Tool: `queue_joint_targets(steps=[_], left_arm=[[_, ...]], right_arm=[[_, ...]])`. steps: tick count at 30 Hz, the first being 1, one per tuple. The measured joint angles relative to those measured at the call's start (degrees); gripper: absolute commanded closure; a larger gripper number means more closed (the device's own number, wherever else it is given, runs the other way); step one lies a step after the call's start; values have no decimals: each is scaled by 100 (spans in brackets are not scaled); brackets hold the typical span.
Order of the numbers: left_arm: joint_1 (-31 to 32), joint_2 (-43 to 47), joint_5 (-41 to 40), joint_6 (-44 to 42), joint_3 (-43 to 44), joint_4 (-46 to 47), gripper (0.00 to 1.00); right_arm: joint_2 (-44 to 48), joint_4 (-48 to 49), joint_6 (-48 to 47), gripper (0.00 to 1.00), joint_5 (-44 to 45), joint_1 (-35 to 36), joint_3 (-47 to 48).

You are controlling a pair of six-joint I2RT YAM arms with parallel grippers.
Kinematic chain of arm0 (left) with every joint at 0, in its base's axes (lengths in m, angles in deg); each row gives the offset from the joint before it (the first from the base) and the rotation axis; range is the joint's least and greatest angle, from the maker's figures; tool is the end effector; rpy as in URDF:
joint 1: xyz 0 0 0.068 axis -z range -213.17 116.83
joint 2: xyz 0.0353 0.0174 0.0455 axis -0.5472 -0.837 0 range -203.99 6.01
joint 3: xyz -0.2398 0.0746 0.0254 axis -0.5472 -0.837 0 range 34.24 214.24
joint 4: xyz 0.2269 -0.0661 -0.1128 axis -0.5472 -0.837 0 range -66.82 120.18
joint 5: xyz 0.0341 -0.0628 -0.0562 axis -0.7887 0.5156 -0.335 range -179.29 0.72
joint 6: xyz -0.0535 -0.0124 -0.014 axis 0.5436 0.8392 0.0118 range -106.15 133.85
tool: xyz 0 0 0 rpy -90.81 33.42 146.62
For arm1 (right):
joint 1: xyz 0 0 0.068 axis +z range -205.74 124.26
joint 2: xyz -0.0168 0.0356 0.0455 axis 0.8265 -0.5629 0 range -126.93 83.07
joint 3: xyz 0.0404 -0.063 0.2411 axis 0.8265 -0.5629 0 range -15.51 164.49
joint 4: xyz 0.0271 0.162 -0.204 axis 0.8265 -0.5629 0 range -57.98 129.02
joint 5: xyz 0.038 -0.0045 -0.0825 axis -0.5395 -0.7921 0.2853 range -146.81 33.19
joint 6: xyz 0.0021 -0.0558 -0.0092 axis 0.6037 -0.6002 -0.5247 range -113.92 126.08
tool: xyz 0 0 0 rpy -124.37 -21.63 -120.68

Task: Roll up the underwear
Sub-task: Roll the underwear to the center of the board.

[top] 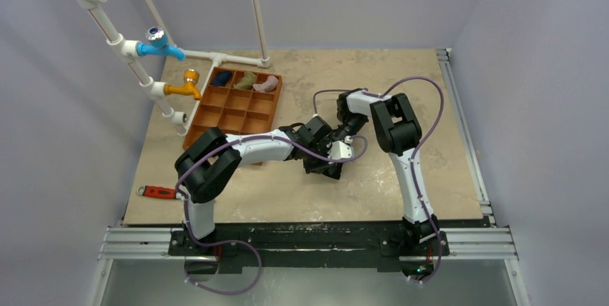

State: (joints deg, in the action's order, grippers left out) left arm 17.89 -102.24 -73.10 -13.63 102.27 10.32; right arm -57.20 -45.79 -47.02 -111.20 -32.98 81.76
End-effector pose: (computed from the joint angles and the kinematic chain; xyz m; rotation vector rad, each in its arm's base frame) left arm 0.2290 -0.3010 0.1343 1.7501 1.9818 -0.5120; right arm 0.3266 0.1718 0.0685 1.1409 -2.1503 -1.4040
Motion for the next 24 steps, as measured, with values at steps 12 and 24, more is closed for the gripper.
queue_joint_targets(steps=[12, 24], left_arm=[[-4, -210, 243, -22, 258, -33, 100], [-74, -533, 389, -61, 640, 52, 100]], right_arm=[[638, 426, 337, 46, 197, -332, -476], [997, 667, 61, 44, 264, -1010, -627]])
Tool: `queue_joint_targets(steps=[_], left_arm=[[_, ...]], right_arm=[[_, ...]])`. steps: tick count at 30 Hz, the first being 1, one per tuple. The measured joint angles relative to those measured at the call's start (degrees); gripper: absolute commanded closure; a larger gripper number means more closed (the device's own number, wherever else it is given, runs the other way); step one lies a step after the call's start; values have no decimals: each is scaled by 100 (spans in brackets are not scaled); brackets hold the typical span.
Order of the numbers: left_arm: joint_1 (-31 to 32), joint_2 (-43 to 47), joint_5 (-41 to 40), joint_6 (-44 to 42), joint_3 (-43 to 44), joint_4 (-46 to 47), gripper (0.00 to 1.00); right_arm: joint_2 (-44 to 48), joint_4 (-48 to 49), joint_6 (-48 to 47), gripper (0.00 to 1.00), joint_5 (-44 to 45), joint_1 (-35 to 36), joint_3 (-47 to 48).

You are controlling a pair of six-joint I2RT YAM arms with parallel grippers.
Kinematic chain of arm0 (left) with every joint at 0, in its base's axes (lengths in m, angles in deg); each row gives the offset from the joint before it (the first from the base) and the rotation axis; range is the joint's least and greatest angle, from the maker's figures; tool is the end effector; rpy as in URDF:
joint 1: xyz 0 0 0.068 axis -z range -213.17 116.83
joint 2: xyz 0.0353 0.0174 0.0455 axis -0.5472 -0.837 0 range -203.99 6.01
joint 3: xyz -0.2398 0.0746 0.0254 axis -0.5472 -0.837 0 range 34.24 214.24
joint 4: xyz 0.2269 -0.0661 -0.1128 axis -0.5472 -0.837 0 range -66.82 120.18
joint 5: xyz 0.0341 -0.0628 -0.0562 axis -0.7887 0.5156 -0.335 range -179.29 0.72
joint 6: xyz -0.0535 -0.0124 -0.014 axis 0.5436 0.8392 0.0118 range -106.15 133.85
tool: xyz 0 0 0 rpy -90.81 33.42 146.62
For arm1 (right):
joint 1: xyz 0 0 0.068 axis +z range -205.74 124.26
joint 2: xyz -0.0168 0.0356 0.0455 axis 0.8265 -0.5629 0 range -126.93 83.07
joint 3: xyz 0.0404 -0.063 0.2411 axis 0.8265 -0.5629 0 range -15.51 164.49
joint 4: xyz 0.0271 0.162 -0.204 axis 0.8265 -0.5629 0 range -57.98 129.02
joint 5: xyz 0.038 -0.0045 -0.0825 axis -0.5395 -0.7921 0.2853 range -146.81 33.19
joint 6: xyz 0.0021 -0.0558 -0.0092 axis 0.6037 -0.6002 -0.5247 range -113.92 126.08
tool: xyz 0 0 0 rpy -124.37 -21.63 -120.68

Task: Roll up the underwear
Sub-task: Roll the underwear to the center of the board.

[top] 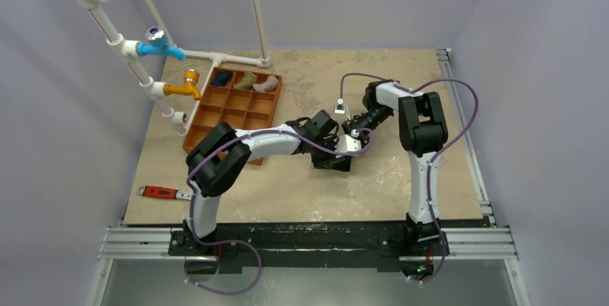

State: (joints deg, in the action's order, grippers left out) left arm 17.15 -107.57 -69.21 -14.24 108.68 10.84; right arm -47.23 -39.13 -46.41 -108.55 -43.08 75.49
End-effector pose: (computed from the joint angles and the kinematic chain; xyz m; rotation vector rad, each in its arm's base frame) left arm 0.2471 -0.3193 0.1328 1.7489 1.9378 -0.5946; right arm 0.3441 0.1091 0.1022 1.1630 -2.4036 -1.4298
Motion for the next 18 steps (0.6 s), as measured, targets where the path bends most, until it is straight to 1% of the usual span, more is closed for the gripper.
queue_joint_targets(steps=[5, 11, 14, 18], left_arm=[[-7, -11, 22, 0, 15, -11, 100], [-87, -153, 151, 24, 271, -278, 100], [-234, -372, 466, 107, 634, -638, 100], [-577, -883, 1228, 321, 1414, -1333, 100]], right_arm=[[9, 33, -269, 44, 9, -382, -52], [229, 61, -468, 44, 66, -883, -457], [595, 282, -527, 44, 243, -1178, -715], [1532, 868, -389, 44, 345, -1475, -1246]])
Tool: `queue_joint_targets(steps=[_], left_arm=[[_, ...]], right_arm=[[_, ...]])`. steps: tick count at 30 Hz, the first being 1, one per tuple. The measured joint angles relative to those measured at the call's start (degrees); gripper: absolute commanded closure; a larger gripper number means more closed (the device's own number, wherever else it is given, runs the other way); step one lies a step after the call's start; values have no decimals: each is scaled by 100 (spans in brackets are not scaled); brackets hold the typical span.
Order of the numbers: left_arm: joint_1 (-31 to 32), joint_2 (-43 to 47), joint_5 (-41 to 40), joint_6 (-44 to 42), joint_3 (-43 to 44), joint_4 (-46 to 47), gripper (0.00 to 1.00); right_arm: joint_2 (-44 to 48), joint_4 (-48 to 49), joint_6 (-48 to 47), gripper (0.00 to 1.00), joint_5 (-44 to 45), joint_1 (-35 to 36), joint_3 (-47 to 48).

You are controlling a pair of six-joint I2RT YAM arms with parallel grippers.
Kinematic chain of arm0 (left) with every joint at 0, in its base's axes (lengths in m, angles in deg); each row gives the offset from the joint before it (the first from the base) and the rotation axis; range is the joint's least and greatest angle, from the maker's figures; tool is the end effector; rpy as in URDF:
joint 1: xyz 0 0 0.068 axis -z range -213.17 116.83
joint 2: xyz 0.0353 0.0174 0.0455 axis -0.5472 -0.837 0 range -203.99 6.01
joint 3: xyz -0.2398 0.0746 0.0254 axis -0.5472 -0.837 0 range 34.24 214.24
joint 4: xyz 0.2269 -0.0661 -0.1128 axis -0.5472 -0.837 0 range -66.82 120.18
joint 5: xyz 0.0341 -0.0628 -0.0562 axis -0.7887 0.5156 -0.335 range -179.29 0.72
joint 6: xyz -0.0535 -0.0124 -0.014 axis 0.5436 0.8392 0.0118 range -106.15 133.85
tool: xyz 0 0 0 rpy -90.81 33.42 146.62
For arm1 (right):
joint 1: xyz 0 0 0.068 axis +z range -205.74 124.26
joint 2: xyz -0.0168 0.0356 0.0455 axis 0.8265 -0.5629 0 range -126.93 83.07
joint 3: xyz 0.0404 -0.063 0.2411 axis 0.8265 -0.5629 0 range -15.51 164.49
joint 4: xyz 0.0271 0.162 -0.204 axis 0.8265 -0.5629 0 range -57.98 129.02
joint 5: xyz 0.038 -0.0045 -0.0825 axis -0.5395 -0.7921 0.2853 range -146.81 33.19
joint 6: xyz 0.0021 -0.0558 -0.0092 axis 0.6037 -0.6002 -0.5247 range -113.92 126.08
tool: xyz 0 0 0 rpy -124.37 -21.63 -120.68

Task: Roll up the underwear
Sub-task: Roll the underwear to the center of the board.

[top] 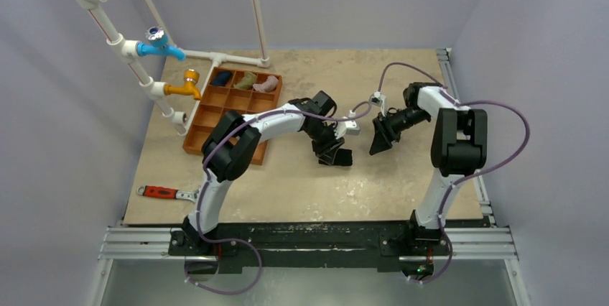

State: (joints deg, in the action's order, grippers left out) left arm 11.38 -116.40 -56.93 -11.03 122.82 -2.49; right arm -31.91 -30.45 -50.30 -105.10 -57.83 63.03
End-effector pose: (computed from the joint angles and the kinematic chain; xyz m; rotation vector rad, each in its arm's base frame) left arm 0.2917 -0.3170 0.1331 1.6761 2.1323 -0.8700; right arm 0.3290 0.0175 0.1396 -1.0776 2.4713 1.2364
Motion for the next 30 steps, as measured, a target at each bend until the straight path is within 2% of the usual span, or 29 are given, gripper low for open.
queue_joint_targets(steps=[7, 12, 20, 30], left_arm=[[-503, -1180, 1327, 240, 1668, -1561, 100], [-734, -2057, 2192, 332, 2828, -2695, 100], [-763, -2304, 2599, 450, 2920, -3410, 100], [-765, -2356, 2717, 566, 2868, -3585, 100]], right_arm=[[1685, 1255, 614, 44, 236, 79, -1113], [2535, 2227, 1038, 42, 798, 614, -1869], [3392, 3416, 1537, 39, 2041, 2232, -2361], [3265, 3950, 1582, 39, 3150, 3390, -2461]])
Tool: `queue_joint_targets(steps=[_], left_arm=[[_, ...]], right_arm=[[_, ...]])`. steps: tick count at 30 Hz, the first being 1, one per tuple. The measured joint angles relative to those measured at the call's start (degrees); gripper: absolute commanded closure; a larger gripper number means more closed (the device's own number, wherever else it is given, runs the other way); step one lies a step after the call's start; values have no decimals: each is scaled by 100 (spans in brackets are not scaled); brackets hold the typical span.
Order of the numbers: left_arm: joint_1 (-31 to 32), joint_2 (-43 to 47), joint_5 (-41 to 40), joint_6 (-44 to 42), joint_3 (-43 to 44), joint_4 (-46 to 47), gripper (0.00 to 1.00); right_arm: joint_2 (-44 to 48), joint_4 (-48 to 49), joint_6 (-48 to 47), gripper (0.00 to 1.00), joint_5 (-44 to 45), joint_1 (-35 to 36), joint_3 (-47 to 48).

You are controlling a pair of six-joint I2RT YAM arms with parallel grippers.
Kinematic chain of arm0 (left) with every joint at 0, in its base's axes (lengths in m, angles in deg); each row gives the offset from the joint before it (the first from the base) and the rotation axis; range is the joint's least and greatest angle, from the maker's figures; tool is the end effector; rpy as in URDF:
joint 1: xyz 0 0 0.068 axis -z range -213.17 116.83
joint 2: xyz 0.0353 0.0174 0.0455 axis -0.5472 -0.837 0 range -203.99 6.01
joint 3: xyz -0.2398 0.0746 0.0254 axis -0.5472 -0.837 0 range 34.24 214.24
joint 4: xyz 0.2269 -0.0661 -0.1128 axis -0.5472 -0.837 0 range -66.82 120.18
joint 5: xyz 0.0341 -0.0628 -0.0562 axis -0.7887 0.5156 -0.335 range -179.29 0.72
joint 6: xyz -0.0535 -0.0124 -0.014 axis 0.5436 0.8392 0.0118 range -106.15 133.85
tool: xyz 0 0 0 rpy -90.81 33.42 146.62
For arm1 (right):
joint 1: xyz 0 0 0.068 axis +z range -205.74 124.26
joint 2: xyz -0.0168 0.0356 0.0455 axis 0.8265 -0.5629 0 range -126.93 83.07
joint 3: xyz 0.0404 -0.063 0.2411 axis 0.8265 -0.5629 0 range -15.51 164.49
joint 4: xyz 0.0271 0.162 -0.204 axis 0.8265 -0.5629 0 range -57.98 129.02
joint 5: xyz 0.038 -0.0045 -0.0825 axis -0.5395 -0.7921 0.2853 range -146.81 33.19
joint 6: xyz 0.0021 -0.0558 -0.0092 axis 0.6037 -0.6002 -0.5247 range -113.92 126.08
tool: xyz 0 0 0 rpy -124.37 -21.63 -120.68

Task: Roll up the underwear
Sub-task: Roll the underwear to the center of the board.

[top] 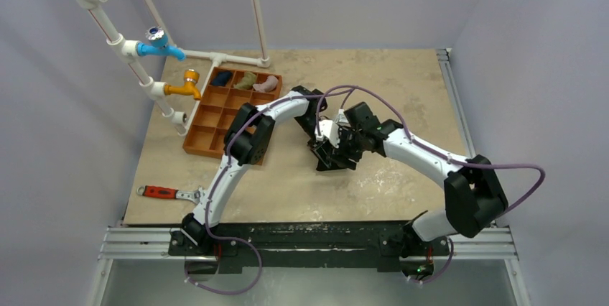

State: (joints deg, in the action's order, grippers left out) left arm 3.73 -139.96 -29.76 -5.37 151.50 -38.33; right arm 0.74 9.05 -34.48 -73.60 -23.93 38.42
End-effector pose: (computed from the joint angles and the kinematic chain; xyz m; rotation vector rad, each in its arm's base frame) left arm 0.3421 -0.2996 0.0908 -1.1040 -2.2639 1.3978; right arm 0.2411 0.1629 0.1949 -1.5932 1.9972 0.3207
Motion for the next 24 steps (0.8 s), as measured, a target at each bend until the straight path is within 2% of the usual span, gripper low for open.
queue_joint_targets(steps=[11, 24], left_arm=[[-2, -13, 31, 17, -4, -13, 100], [-20, -127, 223, -37, -4, -291, 100]], right_arm=[[-509, 195, -114, 38, 695, 710, -70], [-1032, 492, -348, 38, 1180, 920, -179]])
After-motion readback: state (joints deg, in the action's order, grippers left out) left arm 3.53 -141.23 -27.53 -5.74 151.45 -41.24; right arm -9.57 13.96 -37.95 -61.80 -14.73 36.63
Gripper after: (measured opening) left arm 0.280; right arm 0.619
